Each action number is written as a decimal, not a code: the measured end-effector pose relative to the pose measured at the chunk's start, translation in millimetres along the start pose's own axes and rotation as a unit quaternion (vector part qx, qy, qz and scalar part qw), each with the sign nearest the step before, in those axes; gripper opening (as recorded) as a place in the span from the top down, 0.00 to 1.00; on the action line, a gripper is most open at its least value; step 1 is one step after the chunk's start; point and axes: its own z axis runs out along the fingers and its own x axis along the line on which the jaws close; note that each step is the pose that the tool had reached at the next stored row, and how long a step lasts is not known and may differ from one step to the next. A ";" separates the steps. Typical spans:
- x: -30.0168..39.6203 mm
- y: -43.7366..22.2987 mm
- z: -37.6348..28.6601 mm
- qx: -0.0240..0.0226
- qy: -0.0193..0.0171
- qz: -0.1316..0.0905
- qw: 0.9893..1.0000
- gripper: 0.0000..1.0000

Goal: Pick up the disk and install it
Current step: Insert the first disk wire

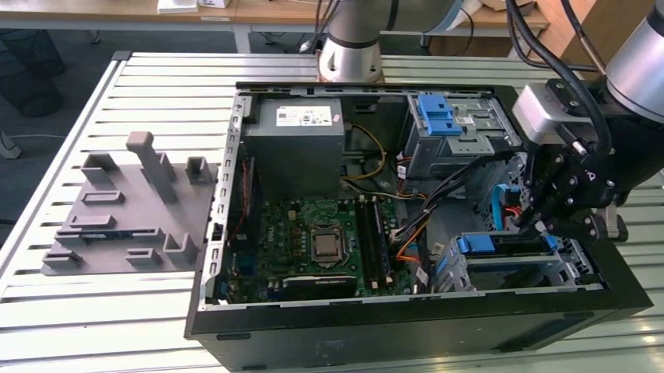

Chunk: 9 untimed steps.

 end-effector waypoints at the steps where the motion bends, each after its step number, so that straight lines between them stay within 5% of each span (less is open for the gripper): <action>1: 0.0 0.0 0.7 0.000 0.000 0.000 1.000 0.84; 9: 0.0 -0.4 4.1 -0.003 0.000 0.000 1.000 0.84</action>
